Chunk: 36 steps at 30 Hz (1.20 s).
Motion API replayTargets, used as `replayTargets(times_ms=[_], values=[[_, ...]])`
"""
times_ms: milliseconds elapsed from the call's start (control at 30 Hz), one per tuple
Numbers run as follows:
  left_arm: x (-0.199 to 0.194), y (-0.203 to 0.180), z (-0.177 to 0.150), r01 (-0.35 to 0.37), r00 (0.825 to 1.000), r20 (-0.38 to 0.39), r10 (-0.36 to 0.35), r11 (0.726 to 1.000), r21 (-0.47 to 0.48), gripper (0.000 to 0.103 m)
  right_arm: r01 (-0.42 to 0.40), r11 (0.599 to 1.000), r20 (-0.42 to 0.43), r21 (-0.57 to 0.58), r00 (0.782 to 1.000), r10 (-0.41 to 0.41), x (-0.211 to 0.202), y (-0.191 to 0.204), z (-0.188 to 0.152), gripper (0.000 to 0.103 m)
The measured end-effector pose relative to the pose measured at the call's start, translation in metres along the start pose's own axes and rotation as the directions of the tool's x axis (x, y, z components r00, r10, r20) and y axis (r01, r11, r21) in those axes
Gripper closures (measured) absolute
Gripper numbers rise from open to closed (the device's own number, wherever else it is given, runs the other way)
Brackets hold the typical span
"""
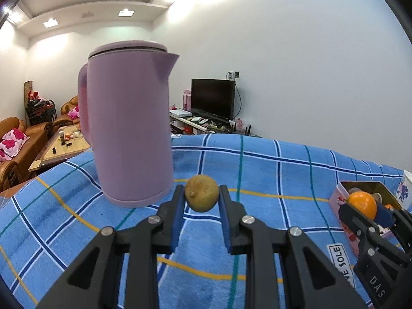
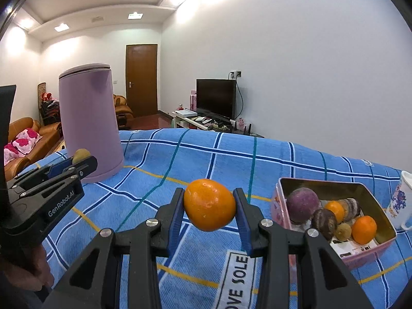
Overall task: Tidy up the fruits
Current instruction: 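Carry the orange and the small fruit over to the pink tin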
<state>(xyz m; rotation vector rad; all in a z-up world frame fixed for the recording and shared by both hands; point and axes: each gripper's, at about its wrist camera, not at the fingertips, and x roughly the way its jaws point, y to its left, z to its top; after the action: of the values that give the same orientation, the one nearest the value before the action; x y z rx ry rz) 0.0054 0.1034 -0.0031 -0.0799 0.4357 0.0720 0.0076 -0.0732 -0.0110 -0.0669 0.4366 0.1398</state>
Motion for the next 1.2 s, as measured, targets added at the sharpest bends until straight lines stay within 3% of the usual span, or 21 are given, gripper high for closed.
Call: replayTargets(times_ms=[1200], values=[[-0.029,-0.091,-0.016,0.055,0.998,0.021,-0.058,0.986,0.157,0.076,0.103,0.992,0.003,0.078,0.995,-0.103,-0.043,-0.077,-0.018,0.063]])
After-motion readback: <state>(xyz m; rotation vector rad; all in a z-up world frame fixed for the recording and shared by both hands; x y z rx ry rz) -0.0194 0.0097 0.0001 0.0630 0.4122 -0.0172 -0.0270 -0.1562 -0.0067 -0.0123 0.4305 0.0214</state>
